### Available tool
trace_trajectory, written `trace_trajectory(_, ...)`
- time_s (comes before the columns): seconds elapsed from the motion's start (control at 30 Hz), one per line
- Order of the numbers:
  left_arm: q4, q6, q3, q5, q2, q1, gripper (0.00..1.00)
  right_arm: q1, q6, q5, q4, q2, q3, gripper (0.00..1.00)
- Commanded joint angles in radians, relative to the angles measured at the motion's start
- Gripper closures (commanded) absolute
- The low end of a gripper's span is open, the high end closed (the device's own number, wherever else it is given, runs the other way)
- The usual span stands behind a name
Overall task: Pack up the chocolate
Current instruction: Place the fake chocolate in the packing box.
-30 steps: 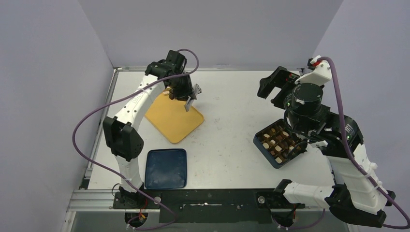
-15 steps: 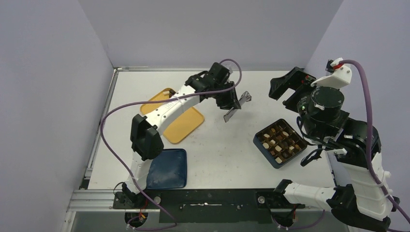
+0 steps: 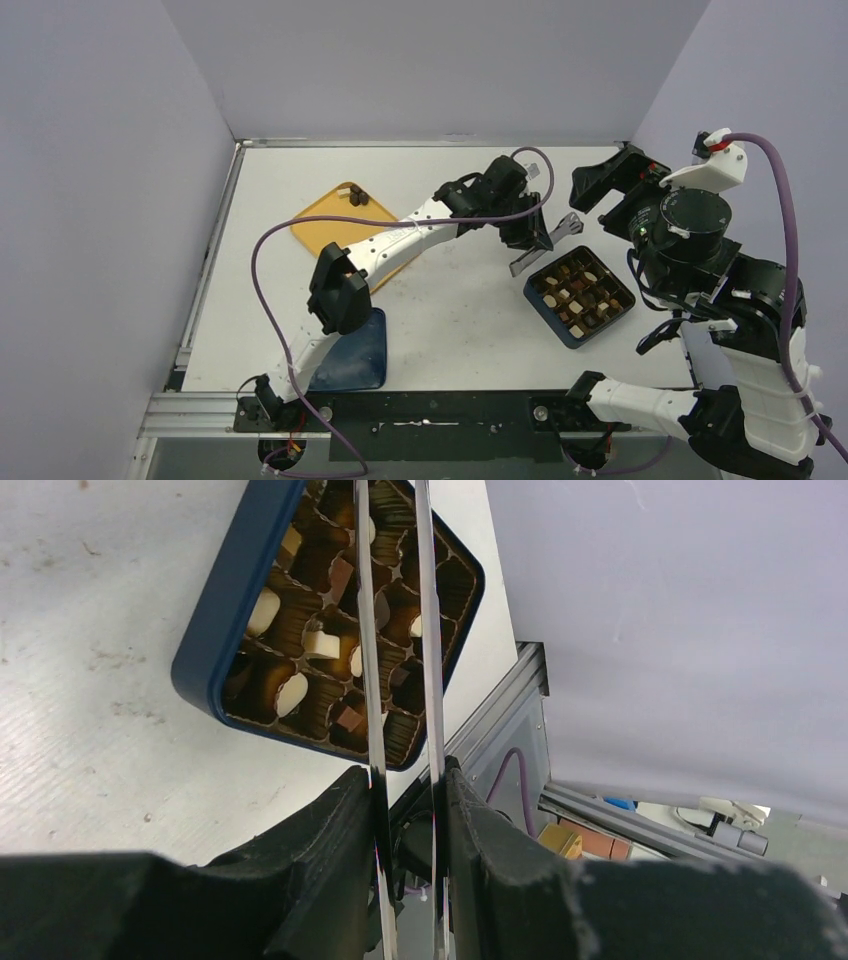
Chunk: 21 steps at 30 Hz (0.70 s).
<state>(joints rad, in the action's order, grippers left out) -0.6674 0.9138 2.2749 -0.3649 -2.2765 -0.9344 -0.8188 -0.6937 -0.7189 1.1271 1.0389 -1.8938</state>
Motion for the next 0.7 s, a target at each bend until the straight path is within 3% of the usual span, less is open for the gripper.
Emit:
trace_trajectory(0.0,0.109,0.024,0.054,-0.043,-0.027,-0.018,0.74,0.002,-0.009,-0.032,0.011,-0.011,-0.016,0.00)
trace_trajectory(0.67,0.116,0.052,0.089,-0.074,-0.120,-0.047,0.74,0.002,0.017,-0.068,-0.011,-0.038,0.004,0.00)
